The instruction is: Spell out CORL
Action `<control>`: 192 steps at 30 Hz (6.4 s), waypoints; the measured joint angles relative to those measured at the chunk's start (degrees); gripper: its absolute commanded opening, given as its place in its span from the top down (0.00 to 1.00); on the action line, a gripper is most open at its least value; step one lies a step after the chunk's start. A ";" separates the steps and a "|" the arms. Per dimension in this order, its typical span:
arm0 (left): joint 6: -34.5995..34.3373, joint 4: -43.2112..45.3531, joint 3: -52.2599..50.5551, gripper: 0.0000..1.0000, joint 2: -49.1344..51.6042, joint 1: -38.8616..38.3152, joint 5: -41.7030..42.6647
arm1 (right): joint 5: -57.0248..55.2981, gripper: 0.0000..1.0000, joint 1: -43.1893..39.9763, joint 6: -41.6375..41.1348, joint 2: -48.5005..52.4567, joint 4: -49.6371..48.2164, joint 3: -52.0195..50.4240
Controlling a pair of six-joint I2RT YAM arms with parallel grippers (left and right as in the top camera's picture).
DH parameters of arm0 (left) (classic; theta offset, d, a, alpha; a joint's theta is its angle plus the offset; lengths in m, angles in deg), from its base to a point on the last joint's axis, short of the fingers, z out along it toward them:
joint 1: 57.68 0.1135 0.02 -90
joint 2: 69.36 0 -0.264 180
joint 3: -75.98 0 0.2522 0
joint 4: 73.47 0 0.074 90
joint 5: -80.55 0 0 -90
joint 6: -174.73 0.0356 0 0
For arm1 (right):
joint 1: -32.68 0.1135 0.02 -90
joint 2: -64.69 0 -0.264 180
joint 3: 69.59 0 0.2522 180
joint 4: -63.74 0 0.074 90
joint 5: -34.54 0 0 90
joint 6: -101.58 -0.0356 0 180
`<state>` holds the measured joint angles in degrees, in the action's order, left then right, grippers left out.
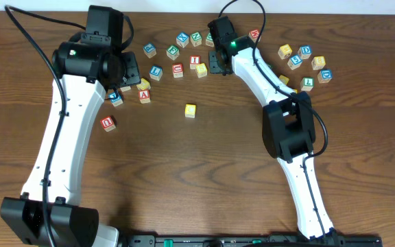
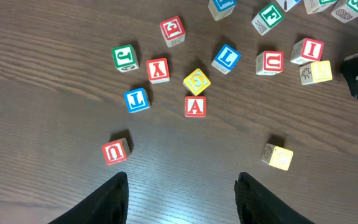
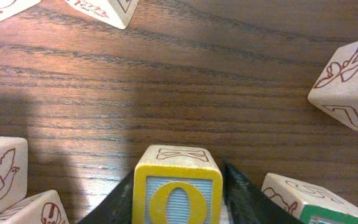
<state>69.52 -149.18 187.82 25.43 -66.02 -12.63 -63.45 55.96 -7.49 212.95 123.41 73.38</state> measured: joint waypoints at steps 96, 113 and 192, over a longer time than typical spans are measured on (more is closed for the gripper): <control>0.02 2.56 0.00 0.45 0.00 0.00 0.70 | 11.02 0.69 0.87 0.17 -12.72 41.46 5.95; 0.02 2.62 0.00 0.45 0.00 -0.02 1.31 | 12.72 0.66 6.93 0.31 -12.66 27.65 -10.01; 0.02 3.19 0.00 0.45 0.00 0.00 1.33 | 16.00 0.99 9.57 -4.17 -12.68 19.45 -18.53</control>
<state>69.55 -145.99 187.82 25.43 -66.02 -11.30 -47.45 65.54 -11.67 200.28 142.87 54.84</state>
